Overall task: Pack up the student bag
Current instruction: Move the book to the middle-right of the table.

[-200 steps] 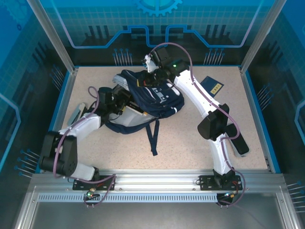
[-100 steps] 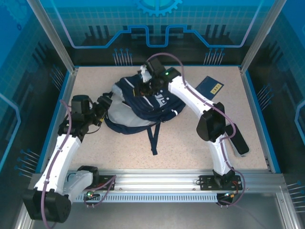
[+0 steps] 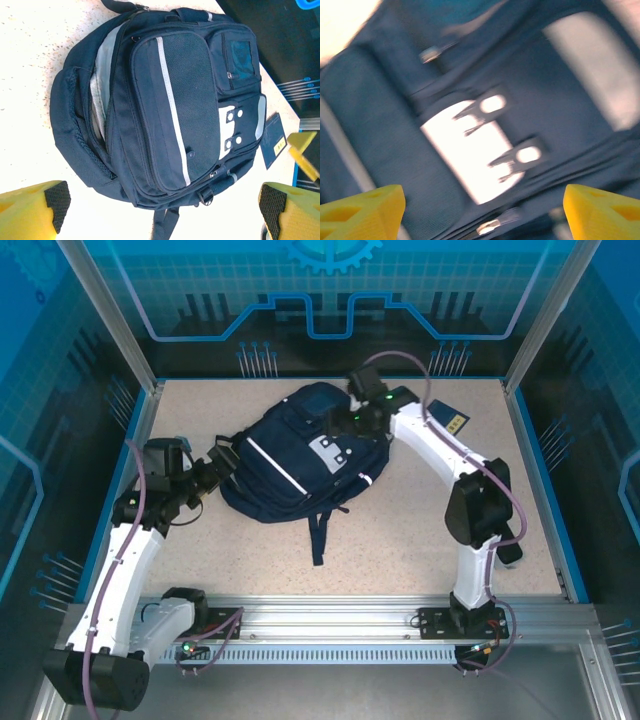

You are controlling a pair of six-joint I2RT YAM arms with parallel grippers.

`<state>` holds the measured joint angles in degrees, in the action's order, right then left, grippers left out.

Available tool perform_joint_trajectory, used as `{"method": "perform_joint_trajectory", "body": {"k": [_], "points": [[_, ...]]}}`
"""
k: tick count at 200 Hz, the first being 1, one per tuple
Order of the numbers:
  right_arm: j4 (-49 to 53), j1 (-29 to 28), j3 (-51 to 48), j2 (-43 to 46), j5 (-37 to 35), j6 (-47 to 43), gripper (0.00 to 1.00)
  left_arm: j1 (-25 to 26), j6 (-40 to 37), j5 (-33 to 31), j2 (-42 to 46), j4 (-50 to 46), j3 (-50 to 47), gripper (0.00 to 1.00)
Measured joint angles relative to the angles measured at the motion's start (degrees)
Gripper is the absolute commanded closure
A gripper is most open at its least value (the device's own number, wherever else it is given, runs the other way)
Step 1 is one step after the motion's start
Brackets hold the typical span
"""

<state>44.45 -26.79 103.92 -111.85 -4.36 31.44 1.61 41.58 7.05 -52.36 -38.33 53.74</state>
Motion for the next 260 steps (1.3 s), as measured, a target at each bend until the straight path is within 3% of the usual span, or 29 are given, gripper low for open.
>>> {"method": "perform_joint_trajectory", "body": {"k": [34, 68, 141, 159, 174, 206, 260], "points": [[0.09, 10.23, -1.36, -2.75, -4.74, -0.37, 0.23, 0.00, -1.40, 1.18, -0.50, 0.00, 0.13, 0.01], [0.81, 16.92, 0.50, -8.90, -6.19, -1.05, 0.23, 0.00, -1.68, 1.84, -0.85, 0.02, 0.11, 0.01], [4.87, 24.65, 14.14, -24.17, -1.05, -1.68, 0.23, 0.00, -1.68, 3.17, -2.14, 0.07, 0.13, 0.01], [5.51, 25.57, 14.82, -25.79, 0.81, -1.64, 0.31, 0.00, -1.68, 3.32, -2.19, 0.11, 0.13, 0.01], [5.57, 26.10, 14.75, -25.73, 2.34, -1.44, 0.32, 0.00, -1.44, 3.30, -2.21, 0.15, 0.13, 0.01], [2.25, 26.47, 8.55, -22.58, 4.13, -0.37, 0.32, 0.00, 0.94, 4.92, -2.19, 2.93, -0.76, 0.01], [-3.19, 26.23, -13.07, -9.31, 10.54, 2.84, 0.32, 1.51, 2.45, 7.50, -3.72, 4.46, -2.51, 0.01]]}}
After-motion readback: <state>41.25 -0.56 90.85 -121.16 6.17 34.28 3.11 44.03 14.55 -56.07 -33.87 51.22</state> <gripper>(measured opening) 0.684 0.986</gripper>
